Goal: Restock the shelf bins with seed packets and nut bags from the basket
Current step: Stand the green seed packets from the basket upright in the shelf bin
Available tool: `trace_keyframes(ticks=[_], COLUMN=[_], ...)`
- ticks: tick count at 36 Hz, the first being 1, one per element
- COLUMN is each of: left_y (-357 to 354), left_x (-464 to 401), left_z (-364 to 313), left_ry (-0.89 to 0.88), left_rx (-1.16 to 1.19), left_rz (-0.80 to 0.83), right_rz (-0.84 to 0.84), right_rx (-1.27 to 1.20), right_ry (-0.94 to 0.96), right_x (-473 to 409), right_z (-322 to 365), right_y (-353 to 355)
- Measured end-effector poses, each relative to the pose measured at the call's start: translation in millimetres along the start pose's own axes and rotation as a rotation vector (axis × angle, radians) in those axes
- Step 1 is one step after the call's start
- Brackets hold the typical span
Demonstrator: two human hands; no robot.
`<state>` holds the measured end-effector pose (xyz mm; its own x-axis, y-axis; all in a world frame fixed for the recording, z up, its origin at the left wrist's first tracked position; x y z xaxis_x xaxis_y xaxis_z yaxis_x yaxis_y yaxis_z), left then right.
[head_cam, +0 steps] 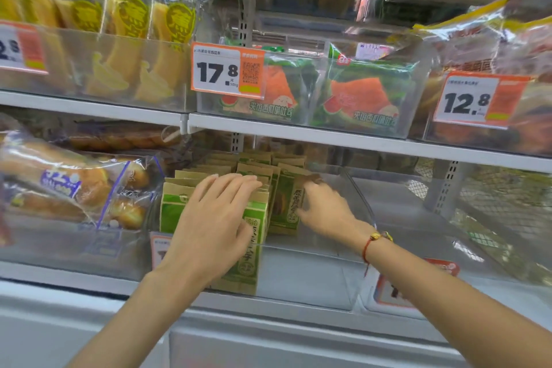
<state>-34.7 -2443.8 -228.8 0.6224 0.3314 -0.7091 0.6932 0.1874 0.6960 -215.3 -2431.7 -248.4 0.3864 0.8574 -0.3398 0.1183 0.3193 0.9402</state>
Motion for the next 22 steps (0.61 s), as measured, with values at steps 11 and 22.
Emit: trace_keyframes(ticks=[11, 22], left_y=[-3, -130], left_x=[131, 274], left_z=[-20, -38], left_ry=[0.412, 0.537], left_rx=[0.321, 0.219], left_rz=[-0.023, 0.840], right_rz=[-0.071, 0.785], right_rx=[-0.042, 0.081], right_ry=[0.467, 0.378], right_x=[147, 250], right_z=[40, 14], right_y=[35, -196])
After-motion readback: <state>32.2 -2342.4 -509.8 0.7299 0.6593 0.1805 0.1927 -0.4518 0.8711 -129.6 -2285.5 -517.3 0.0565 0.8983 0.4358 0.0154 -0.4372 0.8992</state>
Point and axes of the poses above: each hand's wrist, its own x-axis away from the middle knuckle, its own y-axis out of the back of the hand, z = x × y, the point moved 10 cm from there along -x, towards the middle knuckle, and after that the axes turned 9 degrees about x, right-handed, at the moved point
